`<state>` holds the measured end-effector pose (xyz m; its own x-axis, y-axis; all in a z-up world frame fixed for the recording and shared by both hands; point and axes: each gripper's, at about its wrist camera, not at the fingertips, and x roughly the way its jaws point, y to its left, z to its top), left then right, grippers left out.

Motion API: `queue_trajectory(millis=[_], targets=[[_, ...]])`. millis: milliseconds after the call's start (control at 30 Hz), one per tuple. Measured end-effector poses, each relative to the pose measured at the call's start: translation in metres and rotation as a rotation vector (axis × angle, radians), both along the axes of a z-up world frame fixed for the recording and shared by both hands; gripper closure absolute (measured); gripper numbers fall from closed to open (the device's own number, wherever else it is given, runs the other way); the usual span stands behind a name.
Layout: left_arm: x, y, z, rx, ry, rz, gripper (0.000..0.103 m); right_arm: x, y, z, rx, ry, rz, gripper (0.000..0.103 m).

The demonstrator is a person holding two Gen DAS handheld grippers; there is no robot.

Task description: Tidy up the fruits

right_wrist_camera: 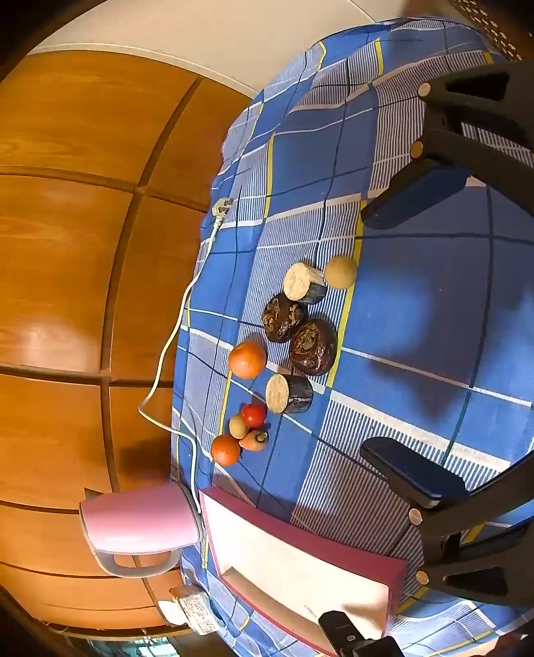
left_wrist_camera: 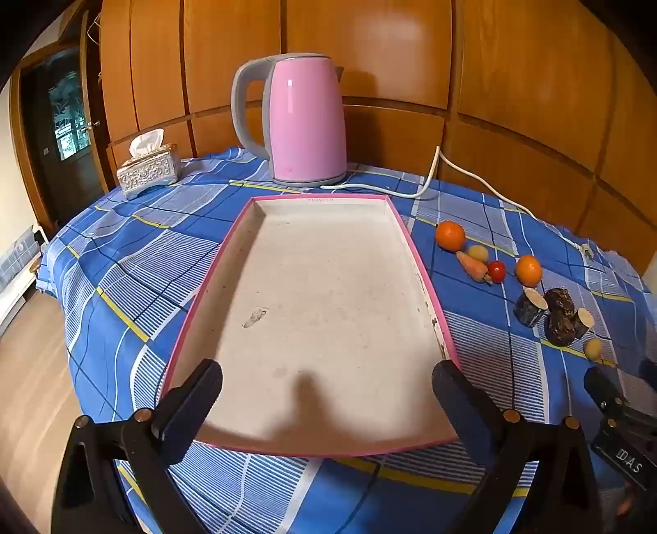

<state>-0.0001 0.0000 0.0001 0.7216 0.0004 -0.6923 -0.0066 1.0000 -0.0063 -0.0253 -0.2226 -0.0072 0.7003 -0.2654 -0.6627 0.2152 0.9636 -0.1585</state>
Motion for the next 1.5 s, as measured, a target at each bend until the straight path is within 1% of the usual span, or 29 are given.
queue_trajectory(millis=[333, 433, 1167, 1500], targets=[[0.002, -0.0046, 0.0014, 0.001, 0.004, 0.002, 0.0, -0.0008, 0.0001, -0.0007, 0.006, -0.004, 0.001, 0.0], [0.0013, -0.0013, -0.0019, 0.004, 0.004, 0.002, 0.0, -0.0008, 0.0002, -0.001, 0.006, -0.006, 0.002, 0.0], [-0.0001, 0.0003, -0.0014, 0.002, 0.003, -0.002, 0.0, -0.0013, -0.0019, -0.0004, 0.01, -0.008, 0.001, 0.0], [0.0003, -0.0019, -0.0033, -0.001, 0.007, -0.012, 0.0, -0.0018, -0.0084, 0.0003, 0.018, -0.019, -0.017, 0.0]])
